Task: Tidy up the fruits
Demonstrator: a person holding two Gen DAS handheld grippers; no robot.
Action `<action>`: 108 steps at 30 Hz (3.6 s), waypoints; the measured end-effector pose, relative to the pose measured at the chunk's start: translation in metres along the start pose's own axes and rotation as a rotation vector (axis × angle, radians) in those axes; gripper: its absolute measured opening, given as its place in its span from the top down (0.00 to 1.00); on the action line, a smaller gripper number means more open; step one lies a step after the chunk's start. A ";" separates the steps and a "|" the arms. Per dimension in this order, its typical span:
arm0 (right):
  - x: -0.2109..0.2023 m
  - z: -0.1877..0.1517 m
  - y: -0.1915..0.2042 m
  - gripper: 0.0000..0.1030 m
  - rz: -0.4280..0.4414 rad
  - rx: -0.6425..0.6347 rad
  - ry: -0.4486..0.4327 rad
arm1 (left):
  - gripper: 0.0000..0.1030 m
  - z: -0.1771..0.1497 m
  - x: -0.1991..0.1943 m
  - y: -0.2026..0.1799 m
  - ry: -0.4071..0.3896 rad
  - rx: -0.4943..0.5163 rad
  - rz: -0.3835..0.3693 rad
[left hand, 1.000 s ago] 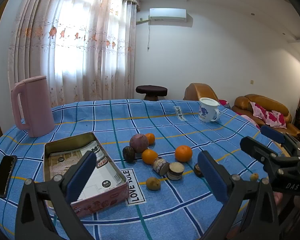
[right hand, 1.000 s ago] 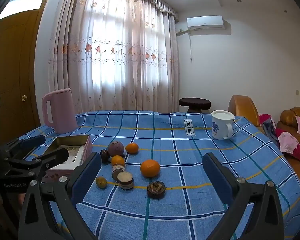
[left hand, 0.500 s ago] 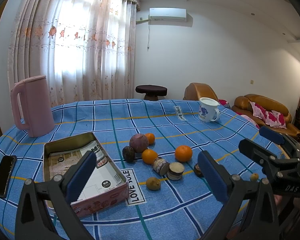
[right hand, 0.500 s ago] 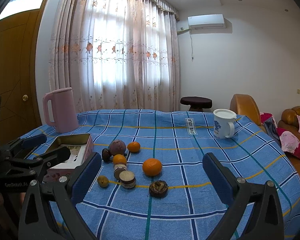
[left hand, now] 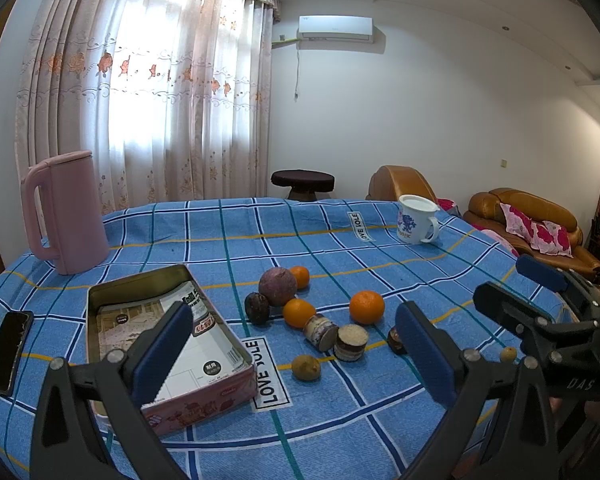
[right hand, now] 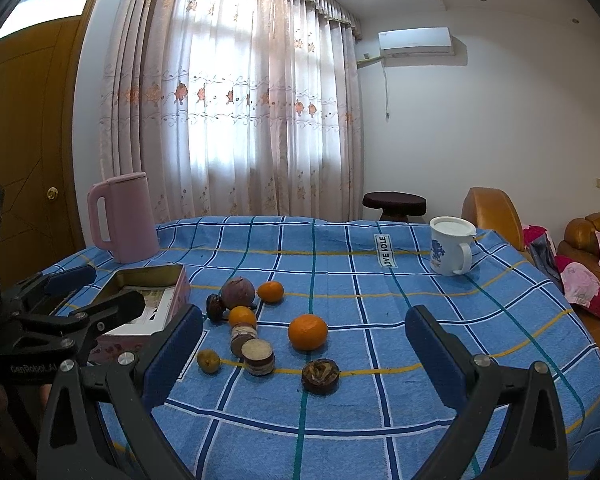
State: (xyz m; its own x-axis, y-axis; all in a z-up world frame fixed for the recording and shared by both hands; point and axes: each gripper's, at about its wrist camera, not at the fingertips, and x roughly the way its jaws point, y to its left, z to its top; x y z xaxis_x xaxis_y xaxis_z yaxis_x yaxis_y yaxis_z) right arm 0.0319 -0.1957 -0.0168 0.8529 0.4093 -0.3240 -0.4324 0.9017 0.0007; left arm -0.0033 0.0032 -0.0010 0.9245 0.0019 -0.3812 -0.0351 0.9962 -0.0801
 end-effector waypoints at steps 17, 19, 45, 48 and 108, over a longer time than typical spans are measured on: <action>0.002 -0.005 -0.001 0.01 0.006 0.005 0.010 | 0.00 -0.004 0.003 -0.001 0.008 0.002 0.001; 0.002 -0.006 -0.001 0.01 0.007 0.007 0.012 | 0.00 -0.004 0.003 -0.002 0.010 0.003 0.000; -0.003 -0.100 -0.114 0.25 -0.191 0.097 0.134 | 0.01 -0.061 0.056 -0.032 0.153 0.083 -0.053; -0.001 -0.104 -0.120 0.38 -0.192 0.111 0.153 | 0.03 -0.061 0.058 -0.035 0.151 0.084 -0.061; 0.046 -0.065 -0.029 0.72 0.140 -0.014 0.083 | 0.74 -0.044 0.109 0.000 0.302 0.038 -0.113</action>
State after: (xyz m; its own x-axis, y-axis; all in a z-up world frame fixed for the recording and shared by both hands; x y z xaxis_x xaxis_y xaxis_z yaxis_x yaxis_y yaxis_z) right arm 0.0648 -0.2115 -0.0932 0.7572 0.5173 -0.3987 -0.5498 0.8344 0.0385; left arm 0.0812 -0.0002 -0.0830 0.7670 -0.1291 -0.6285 0.0808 0.9912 -0.1050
